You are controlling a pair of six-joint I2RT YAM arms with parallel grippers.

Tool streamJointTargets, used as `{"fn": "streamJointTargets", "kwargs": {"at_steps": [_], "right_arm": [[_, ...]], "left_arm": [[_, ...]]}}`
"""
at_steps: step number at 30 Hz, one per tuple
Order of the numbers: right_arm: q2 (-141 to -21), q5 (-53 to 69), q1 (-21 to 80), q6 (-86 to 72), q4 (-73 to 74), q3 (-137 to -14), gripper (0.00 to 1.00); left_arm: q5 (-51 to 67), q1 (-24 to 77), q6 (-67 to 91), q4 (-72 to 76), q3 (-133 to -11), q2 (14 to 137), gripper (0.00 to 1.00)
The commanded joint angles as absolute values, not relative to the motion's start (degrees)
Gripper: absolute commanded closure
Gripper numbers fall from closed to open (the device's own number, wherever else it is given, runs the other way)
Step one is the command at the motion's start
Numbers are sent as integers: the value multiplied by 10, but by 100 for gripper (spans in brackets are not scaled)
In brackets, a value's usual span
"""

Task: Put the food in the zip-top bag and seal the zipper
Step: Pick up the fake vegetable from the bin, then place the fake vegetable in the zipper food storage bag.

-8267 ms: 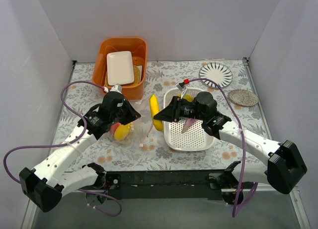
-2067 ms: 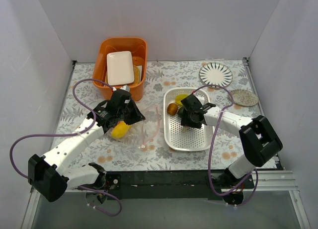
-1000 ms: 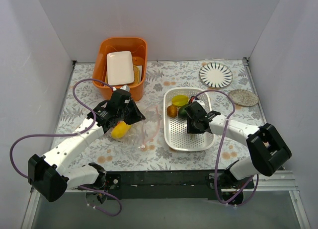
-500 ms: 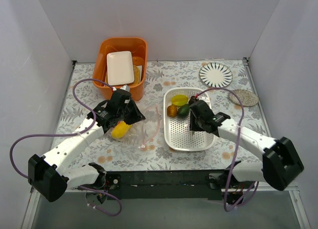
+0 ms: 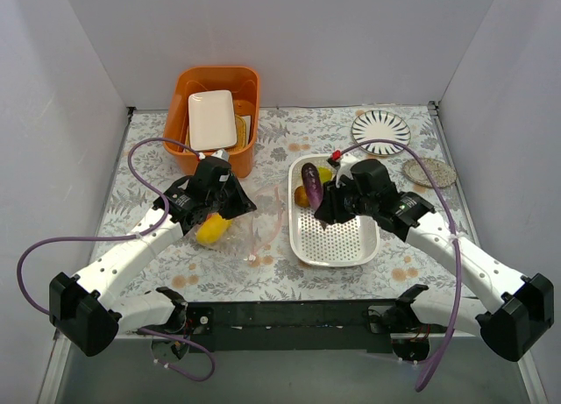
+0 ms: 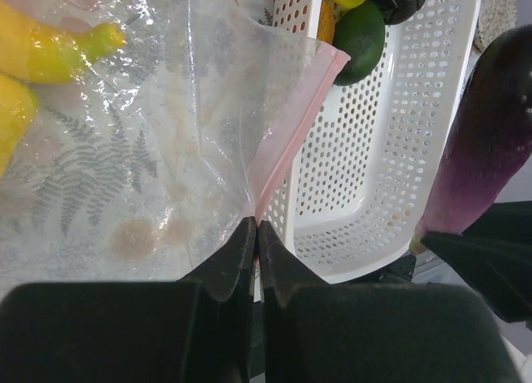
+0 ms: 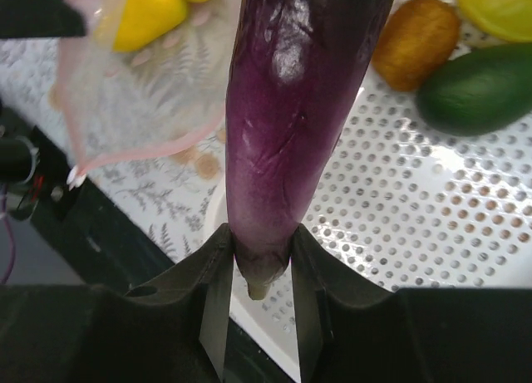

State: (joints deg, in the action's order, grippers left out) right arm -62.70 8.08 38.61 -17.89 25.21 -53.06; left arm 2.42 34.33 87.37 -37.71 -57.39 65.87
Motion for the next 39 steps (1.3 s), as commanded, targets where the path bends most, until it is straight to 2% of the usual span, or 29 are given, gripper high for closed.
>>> {"fn": "streamJointTargets", "kwargs": {"at_steps": [1,8,21,30,39], "right_arm": [[-640,233,386,-122,283,-581,99],[-677,318,387,-89,355,-610,99],[-726,389,402,-103,319,-590,98],[-812,381,447,-148,239,-612,98],[-879,338,458,-188,236,-670,98]], "left_arm": [[22,343,869,-377,-597,643,100],[16,343,869,-381,-602,644,100],[18,343,878,-377,-607,652,100],[18,343,877,-381,-608,649,100],[17,343,877,-386,-605,642,100]]}}
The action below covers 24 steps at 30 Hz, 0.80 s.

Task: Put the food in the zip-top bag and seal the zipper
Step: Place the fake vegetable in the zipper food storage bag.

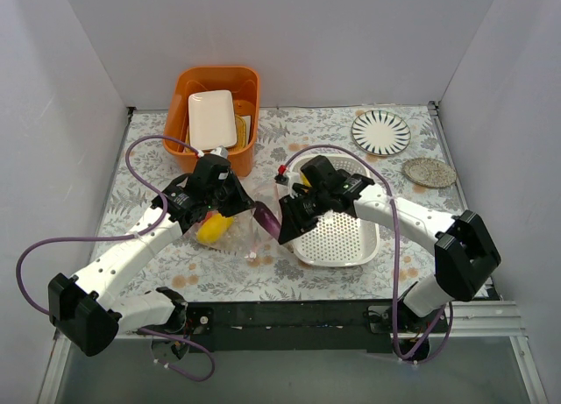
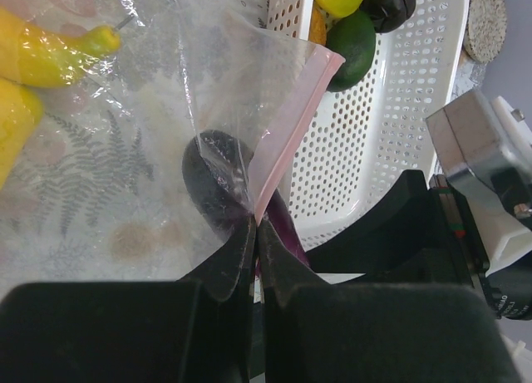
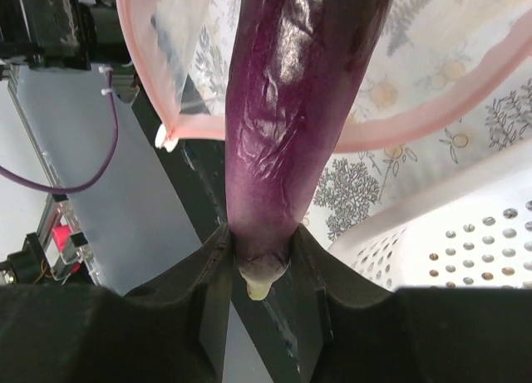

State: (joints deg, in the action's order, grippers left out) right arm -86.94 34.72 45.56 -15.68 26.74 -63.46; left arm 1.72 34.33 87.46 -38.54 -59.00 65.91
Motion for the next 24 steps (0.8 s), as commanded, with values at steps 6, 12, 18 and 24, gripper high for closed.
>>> {"fn": "streamJointTargets", "kwargs": {"at_steps": [6,12,18,24], "right_arm": [[-915,336,458,-218,222,-701,96],[-948,333,460,-253,201,-736,93],[-972,322,462,-278,191,-765,90],[-985,314,479,-313,142,-777,86]], "left_arm": [[26,343,877,-385,-599,638,100],[39,343,875,-378,-597,635,100],[50,343,875,-374,-591,631,100],[55,343,878,-368,-595,628,100]]}}
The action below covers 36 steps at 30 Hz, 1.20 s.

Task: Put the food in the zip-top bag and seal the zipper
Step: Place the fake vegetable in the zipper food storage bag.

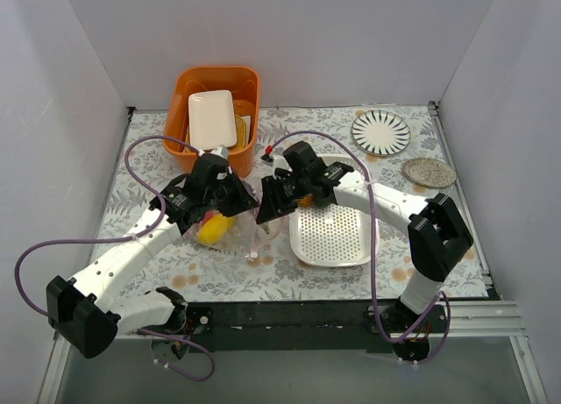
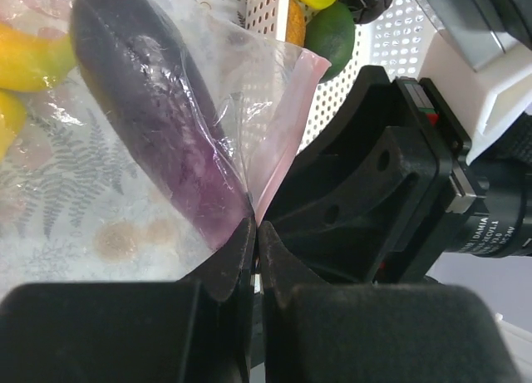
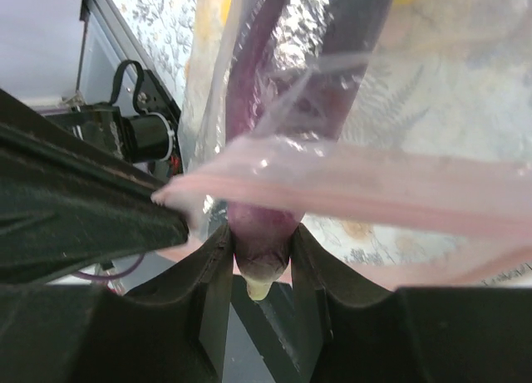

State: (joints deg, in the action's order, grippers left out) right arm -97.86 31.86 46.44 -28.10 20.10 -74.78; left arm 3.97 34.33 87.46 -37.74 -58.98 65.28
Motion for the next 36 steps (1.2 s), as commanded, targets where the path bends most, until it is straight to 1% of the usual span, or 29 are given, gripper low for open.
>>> {"fn": "streamJointTargets", "kwargs": {"at_steps": [1,4,7,9,11,12,13,14,15,16,17,19,22,28,32,34,36], "right_arm": [[-990,316,482,-316,128,-779,85],[-1011,308,494,-316,137,-792,83],[-1017,275,506,-310,142,-803,80],[-1013,272,510,-309,128,-799,73],[-1004,263,511,-310,112,-792,63],[-999,261,511,-310,105,-782,62],[-994,259,511,-309,99,-779,54],[-983,251,512,-308,94,-773,48],[-977,248,512,-306,84,-764,44],[-970,247,512,-305,74,-758,38],[-954,238,512,-305,68,-750,36],[-937,224,511,-301,57,-732,26],[-897,180,511,-291,60,-709,25],[-809,45,505,-279,102,-668,25],[-760,-63,497,-278,140,-621,21],[-749,-95,491,-285,154,-607,18],[-738,-127,483,-294,173,-593,17]], "left_arm": [[56,343,878,-367,-599,628,100],[57,344,881,-372,-613,628,100],[53,343,882,-372,-627,622,100],[47,343,882,-375,-635,622,100],[40,343,883,-381,-637,621,100],[37,343,884,-382,-637,621,100],[33,343,884,-388,-639,620,100],[32,343,886,-388,-639,620,100],[29,344,886,-388,-639,616,100],[25,344,889,-389,-638,616,100],[22,343,889,-389,-638,615,100],[16,343,893,-392,-642,613,100],[9,343,892,-397,-651,613,100],[-21,343,892,-405,-660,606,99],[-16,343,893,-407,-655,608,99],[-17,343,894,-405,-653,606,99],[-18,343,895,-404,-650,605,99]]}}
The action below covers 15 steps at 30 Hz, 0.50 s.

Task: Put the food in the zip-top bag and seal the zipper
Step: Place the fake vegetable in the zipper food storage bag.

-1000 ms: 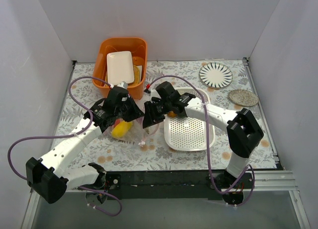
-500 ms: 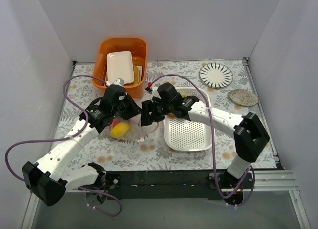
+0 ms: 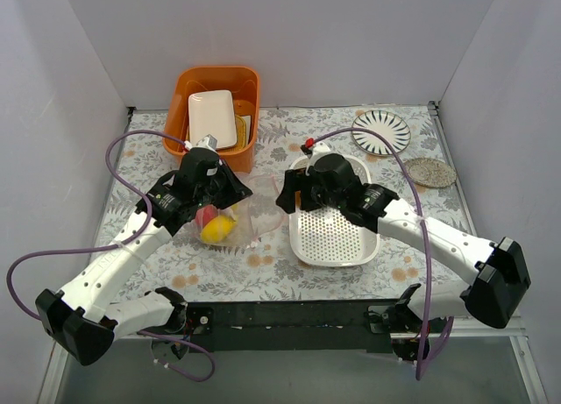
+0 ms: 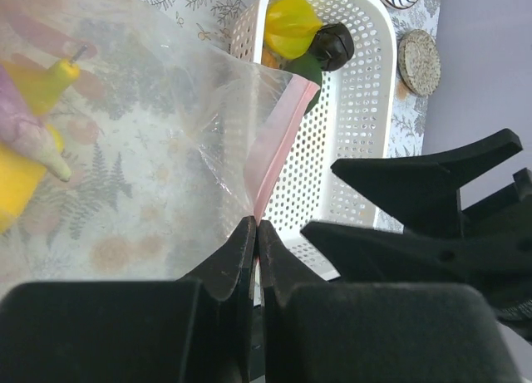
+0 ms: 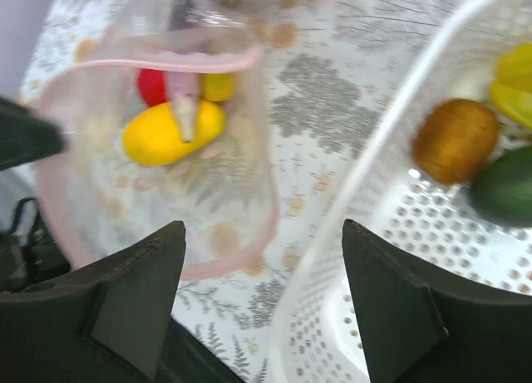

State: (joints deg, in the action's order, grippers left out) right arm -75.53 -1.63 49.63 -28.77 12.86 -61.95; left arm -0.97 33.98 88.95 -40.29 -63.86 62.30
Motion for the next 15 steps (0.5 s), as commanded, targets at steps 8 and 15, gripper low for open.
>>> {"fn": "streamJointTargets", "kwargs": {"at_steps": [8,15], "right_arm": [[-764,-43,378,-349,200,-570,16],[-801,-5,332,-348,183,-576,16]], "left_arm": [[-18,343,896,-402,-642,603,99],[-18,343,900,-397,-630,599,99]]}}
